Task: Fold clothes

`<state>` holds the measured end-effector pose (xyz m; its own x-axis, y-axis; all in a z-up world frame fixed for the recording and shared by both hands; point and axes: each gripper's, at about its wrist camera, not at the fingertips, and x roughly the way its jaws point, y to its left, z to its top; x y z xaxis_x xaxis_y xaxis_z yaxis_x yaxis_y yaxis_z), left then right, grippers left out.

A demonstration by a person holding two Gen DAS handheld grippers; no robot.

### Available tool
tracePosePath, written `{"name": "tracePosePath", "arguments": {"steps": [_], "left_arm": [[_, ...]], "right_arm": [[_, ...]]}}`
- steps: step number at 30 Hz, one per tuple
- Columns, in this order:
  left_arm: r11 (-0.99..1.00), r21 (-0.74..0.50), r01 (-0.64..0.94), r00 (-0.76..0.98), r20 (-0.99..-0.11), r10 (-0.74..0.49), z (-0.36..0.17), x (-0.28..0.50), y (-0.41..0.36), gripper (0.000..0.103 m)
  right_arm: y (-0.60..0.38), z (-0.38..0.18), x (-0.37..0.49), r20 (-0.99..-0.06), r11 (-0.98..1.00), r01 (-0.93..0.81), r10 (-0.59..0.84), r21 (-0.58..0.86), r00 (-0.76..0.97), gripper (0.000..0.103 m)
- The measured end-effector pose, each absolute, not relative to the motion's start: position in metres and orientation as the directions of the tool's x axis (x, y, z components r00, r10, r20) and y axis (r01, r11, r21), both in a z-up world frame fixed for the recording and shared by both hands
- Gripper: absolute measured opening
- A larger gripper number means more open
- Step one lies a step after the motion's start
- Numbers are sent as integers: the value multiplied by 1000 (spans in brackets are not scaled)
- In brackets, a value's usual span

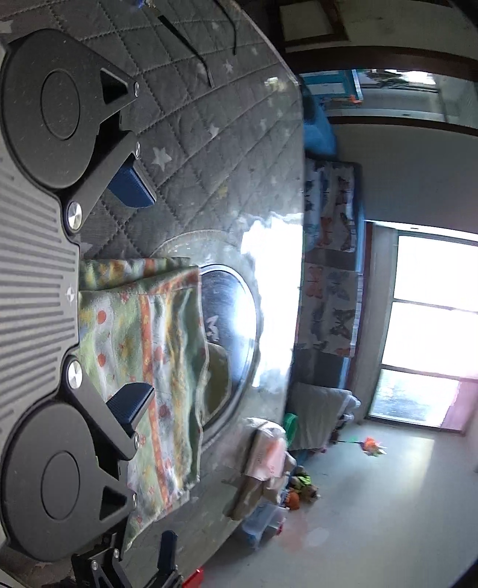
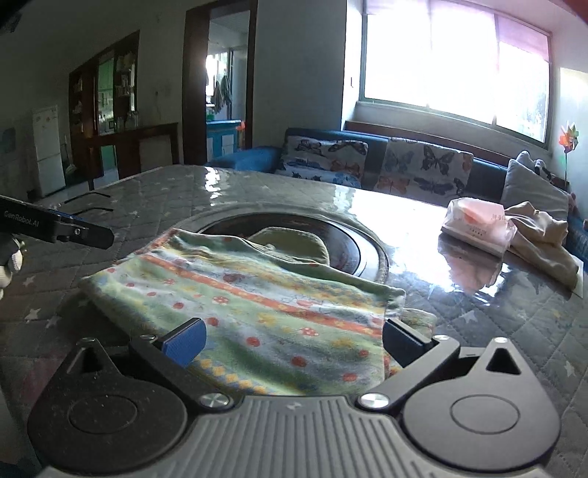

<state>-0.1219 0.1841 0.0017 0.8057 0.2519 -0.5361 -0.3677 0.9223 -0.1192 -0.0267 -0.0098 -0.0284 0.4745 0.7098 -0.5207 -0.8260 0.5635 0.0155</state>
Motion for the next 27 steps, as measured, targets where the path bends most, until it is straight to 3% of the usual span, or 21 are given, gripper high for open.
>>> {"name": "tracePosePath", "arguments": {"steps": [20, 27], "left_arm": [[907, -115, -404, 744, -619, 253, -8, -131, 177, 103], [902, -130, -411, 731, -639, 241, -13, -131, 187, 103]], "right_arm": [[10, -22, -68, -504, 391, -920, 791, -18, 347, 103], [42, -24, -86, -565, 297, -950, 769, -99, 299, 103]]}}
